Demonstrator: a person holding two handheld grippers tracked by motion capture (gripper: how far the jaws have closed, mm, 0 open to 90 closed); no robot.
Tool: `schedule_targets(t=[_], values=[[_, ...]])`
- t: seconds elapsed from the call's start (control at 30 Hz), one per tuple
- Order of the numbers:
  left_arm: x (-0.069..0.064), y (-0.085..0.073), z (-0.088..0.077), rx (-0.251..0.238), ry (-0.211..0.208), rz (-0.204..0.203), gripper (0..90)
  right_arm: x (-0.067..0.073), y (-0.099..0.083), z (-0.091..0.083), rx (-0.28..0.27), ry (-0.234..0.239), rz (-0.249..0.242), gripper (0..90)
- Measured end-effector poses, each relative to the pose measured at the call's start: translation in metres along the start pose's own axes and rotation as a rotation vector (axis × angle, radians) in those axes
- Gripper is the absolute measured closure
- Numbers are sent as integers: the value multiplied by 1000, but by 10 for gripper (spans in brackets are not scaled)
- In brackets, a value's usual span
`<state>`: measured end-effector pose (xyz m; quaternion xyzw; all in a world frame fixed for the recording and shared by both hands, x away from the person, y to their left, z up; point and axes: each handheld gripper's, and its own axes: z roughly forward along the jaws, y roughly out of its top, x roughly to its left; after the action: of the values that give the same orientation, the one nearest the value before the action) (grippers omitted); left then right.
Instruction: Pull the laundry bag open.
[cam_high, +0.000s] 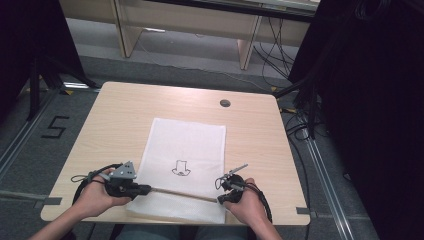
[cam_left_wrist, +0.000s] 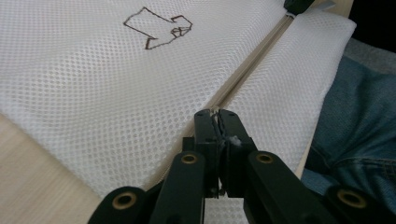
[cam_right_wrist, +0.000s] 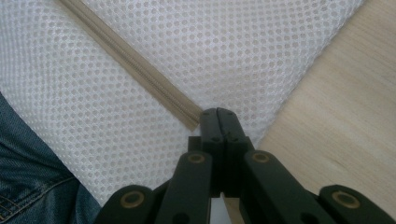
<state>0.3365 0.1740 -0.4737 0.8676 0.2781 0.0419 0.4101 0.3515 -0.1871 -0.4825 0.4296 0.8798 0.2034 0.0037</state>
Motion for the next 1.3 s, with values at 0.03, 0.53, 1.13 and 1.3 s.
schedule_targets(t=[0.03,0.53,1.13,1.3], values=[[1,0,-1,1,1,19,873,0,0,0,0,1,0,900],[0,0,-3,-3,2,7,872,1,-1,-1,7,-5,29,900],[3,-7,-9,-26,17,-29,872,0,-1,1,-6,3,17,900],[6,-7,-9,-7,22,-6,873,0,0,0,9,3,33,900]])
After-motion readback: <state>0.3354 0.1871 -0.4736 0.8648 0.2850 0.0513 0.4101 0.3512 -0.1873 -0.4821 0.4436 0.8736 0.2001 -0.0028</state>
